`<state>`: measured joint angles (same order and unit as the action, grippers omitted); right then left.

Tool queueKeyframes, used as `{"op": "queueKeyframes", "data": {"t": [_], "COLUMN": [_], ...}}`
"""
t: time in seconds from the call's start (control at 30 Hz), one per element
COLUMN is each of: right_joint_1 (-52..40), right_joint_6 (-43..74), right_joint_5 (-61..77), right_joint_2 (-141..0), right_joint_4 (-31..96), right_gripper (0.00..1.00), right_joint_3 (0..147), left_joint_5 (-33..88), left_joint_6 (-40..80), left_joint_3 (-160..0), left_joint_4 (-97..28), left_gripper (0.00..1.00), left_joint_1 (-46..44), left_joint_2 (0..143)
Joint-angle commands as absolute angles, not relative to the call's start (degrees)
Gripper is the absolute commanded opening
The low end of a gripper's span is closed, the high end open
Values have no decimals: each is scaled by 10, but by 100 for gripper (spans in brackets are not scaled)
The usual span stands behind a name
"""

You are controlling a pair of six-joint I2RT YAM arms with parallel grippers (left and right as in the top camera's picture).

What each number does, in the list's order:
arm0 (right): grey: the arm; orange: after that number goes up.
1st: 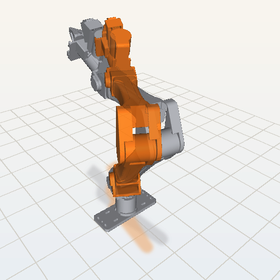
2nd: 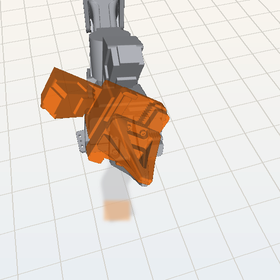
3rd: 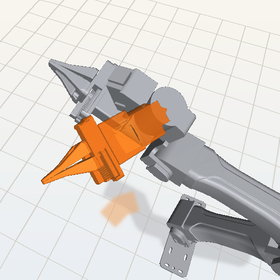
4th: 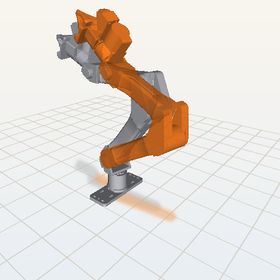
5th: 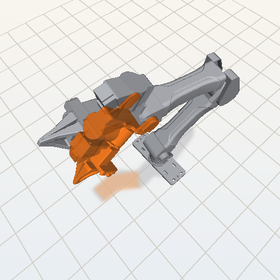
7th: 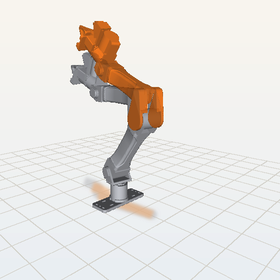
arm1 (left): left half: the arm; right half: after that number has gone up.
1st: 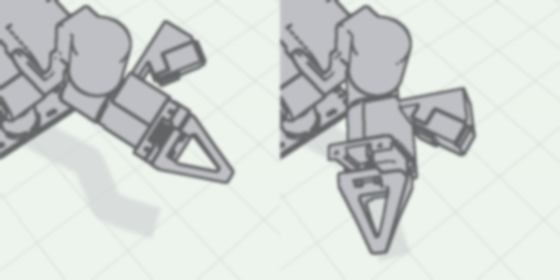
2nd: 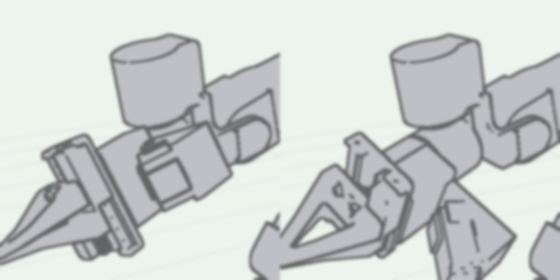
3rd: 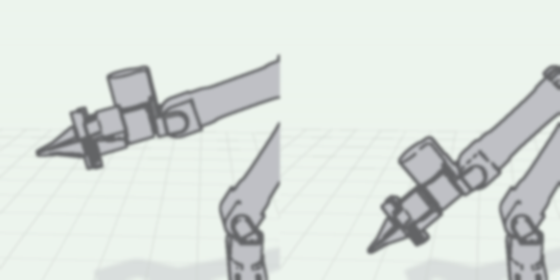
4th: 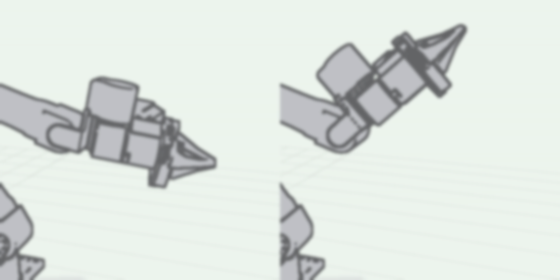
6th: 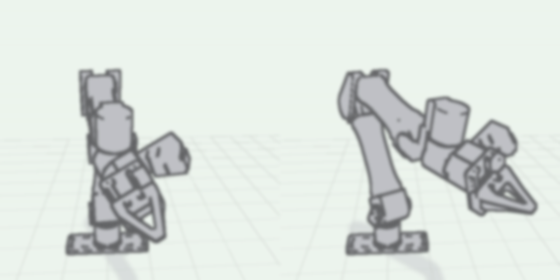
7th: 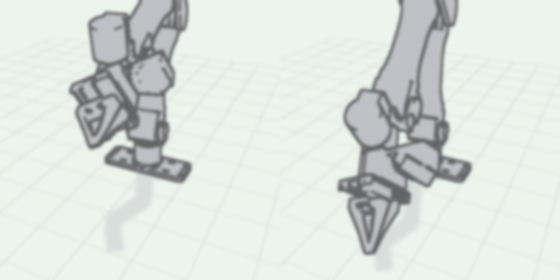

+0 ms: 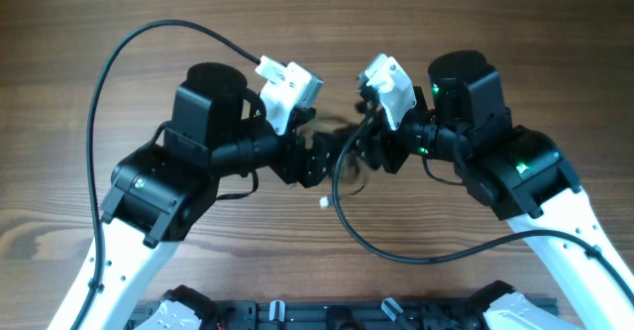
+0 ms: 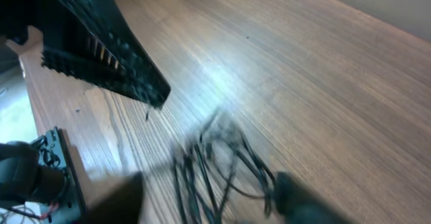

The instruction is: Untangle cables

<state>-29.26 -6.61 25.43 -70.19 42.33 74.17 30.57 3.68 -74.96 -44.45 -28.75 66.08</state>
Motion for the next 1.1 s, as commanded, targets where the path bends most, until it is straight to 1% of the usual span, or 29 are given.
{"op": "queueKeyframes", "data": {"t": [0.0, 0.17, 0.2, 0.27, 0.3, 0.37, 0.43, 0.5, 0.67, 0.7, 0.73, 0.77, 0.87, 0.9, 0.97, 1.07], "right_joint_1": [-293, -293, -293, -293, -293, -293, -293, -293, -293, -293, -293, -295, -307, -312, -324, -338], "right_joint_6": [-11, -8, 1, 36, 49, 70, 85, 115, 141, 168, 213, 268, 336, 341, 303, 192], "right_joint_5": [203, 187, 166, 123, 105, 85, 86, 100, 212, 233, 241, 241, 241, 241, 241, 241], "right_joint_2": [-703, -704, -707, -719, -728, -752, -776, -802, -858, -870, -882, -893, -905, -907, -908, -908], "right_joint_4": [414, 434, 458, 511, 538, 581, 602, 602, 564, 550, 535, 520, 498, 493, 489, 520], "right_gripper": [100, 100, 100, 100, 100, 100, 100, 100, 100, 100, 100, 100, 100, 100, 100, 100], "right_joint_3": [745, 745, 745, 743, 738, 717, 700, 689, 689, 689, 689, 689, 689, 689, 689, 689], "left_joint_5": [306, 306, 306, 296, 270, 126, 14, -55, -76, -75, -75, -73, -54, -36, -17, -20], "left_joint_6": [34, 34, 34, 35, 43, 111, 161, 208, 232, 232, 229, 227, 228, 227, 227, 213], "left_joint_3": [-755, -755, -755, -755, -755, -755, -755, -755, -755, -755, -754, -754, -754, -754, -753, -750], "left_joint_4": [-446, -453, -458, -466, -471, -486, -503, -536, -624, -649, -672, -695, -721, -731, -746, -764], "left_gripper": [87, 86, 85, 76, 73, 72, 72, 72, 72, 74, 79, 82, 85, 86, 86, 87], "left_joint_1": [-286, -286, -286, -286, -286, -285, -275, -246, -157, -130, -108, -93, -90, -90, -90, -90], "left_joint_2": [667, 667, 667, 667, 667, 667, 667, 667, 667, 667, 667, 667, 667, 667, 668, 668]}}
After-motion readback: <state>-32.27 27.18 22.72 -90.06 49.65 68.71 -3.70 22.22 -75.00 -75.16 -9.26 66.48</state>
